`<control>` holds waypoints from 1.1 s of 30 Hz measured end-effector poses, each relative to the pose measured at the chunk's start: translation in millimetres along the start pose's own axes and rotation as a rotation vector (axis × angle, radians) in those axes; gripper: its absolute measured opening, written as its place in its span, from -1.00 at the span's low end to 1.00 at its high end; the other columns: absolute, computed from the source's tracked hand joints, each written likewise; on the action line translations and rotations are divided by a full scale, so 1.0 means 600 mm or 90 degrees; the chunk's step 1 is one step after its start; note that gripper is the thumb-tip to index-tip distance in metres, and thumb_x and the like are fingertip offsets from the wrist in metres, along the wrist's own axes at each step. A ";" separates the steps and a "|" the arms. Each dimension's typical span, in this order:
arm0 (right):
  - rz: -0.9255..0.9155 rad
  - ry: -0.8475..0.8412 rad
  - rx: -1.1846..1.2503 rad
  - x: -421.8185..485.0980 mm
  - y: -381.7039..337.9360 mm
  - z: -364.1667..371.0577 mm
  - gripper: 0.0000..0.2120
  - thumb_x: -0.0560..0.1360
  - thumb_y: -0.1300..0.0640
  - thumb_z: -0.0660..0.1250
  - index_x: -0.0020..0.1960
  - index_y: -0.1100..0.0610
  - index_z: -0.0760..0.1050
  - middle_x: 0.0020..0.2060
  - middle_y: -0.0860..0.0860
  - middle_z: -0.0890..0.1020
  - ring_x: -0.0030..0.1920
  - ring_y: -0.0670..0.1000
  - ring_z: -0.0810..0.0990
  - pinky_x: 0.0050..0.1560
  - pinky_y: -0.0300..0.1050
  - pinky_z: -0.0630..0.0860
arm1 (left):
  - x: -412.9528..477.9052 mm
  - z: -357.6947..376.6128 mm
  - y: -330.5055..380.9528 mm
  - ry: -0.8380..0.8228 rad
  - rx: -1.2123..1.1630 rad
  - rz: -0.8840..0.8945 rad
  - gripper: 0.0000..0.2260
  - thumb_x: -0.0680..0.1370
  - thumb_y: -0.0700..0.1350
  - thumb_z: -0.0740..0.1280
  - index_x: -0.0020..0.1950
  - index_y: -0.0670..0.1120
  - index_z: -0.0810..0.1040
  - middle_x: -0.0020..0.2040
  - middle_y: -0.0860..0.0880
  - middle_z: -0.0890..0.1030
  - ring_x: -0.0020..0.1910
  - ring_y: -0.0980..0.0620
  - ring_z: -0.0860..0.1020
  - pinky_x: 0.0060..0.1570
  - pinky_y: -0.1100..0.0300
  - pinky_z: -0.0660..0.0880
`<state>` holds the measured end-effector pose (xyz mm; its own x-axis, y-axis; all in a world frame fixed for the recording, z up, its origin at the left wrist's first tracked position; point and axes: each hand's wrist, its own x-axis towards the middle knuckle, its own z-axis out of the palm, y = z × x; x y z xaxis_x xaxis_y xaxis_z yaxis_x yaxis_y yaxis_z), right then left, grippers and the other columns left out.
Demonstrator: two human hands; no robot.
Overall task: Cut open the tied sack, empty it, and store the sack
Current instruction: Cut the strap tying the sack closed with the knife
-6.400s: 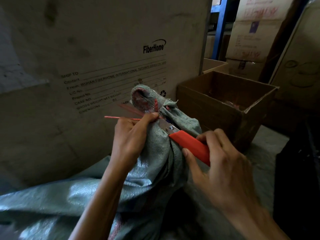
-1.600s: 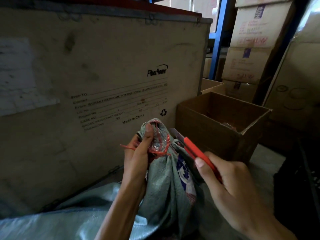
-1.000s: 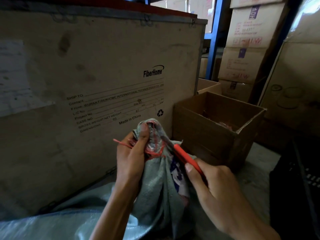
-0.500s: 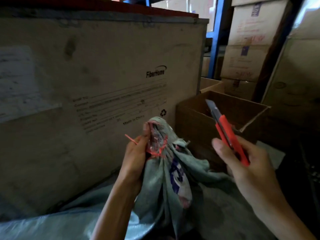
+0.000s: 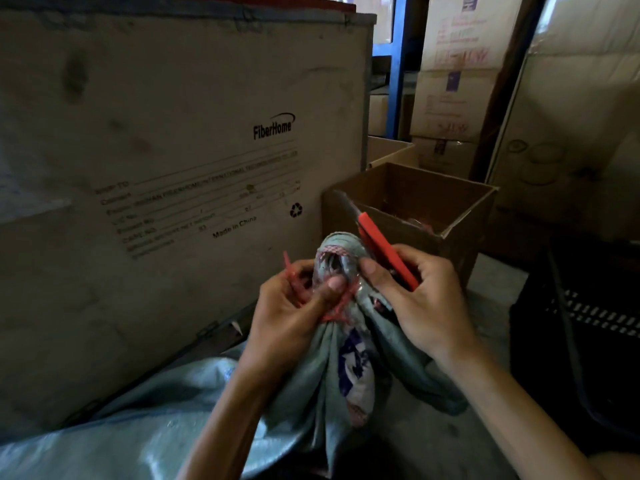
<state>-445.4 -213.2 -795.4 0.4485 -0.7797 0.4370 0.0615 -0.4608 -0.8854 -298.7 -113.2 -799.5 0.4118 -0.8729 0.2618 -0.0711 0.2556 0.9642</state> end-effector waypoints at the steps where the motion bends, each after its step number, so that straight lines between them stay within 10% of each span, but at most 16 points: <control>1: 0.004 -0.010 0.026 0.005 -0.002 -0.005 -0.73 0.45 -0.18 0.43 0.01 -0.02 0.67 -0.18 0.08 0.74 -0.22 0.12 0.72 -0.22 0.09 0.66 | 0.003 -0.006 0.003 -0.018 -0.012 -0.003 -0.73 0.56 -0.15 0.36 0.21 -0.25 0.61 0.01 -0.18 0.76 -0.07 -0.07 0.75 -0.12 0.19 0.66; 5: 0.077 -0.094 0.194 0.023 -0.002 -0.031 -0.74 0.41 -0.10 0.45 0.04 -0.03 0.71 -0.12 0.08 0.76 -0.09 0.07 0.74 -0.05 -0.11 0.65 | 0.005 -0.025 0.006 -0.076 -0.040 -0.046 -0.74 0.61 -0.14 0.34 0.20 -0.28 0.63 0.01 -0.26 0.73 -0.08 -0.13 0.70 -0.05 0.07 0.66; 10: 0.232 0.031 0.303 0.029 0.024 -0.030 -0.89 0.50 0.06 0.42 -0.06 0.08 0.66 -0.41 -0.05 0.63 -0.45 -0.14 0.57 -0.46 -0.28 0.48 | 0.008 -0.041 0.005 -0.176 0.068 -0.075 -0.62 0.57 -0.08 0.35 0.40 -0.05 0.52 0.16 -0.12 0.71 0.09 -0.04 0.71 0.07 0.09 0.65; 17: 0.085 0.066 -0.242 0.004 0.102 -0.008 -0.74 0.56 -0.20 0.24 0.04 -0.04 0.54 -0.45 -0.05 0.54 -0.50 -0.20 0.50 -0.53 -0.37 0.34 | 0.016 -0.045 -0.041 0.019 0.337 -0.067 -0.71 0.58 0.02 0.33 0.29 0.24 0.46 0.08 0.07 0.69 0.03 0.07 0.68 0.14 -0.13 0.61; 24: 0.367 -0.035 -0.502 -0.171 0.301 -0.006 -0.67 0.57 0.05 0.29 0.26 0.20 0.52 0.19 0.26 0.60 0.20 0.23 0.58 0.17 0.08 0.51 | 0.001 -0.052 -0.079 0.052 0.361 -0.178 -0.86 0.41 0.15 0.33 -0.06 0.25 0.46 -0.07 0.13 0.64 -0.05 0.06 0.65 0.12 -0.13 0.61; 33: 0.524 -0.093 -0.788 -0.422 0.379 0.049 -0.69 0.54 -0.13 0.23 0.14 0.03 0.54 0.10 0.05 0.61 0.15 0.12 0.56 0.09 0.02 0.47 | -0.004 -0.053 -0.099 0.064 0.344 -0.206 -0.90 0.46 0.15 0.29 -0.08 0.18 0.46 0.08 -0.05 0.67 0.11 -0.09 0.63 0.24 -0.15 0.54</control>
<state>-518.6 -108.1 -1112.1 0.0683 -0.9791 -0.1914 -0.9887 -0.0407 -0.1444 -266.4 -113.2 -858.7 0.5708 -0.8207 -0.0260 -0.3658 -0.2825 0.8868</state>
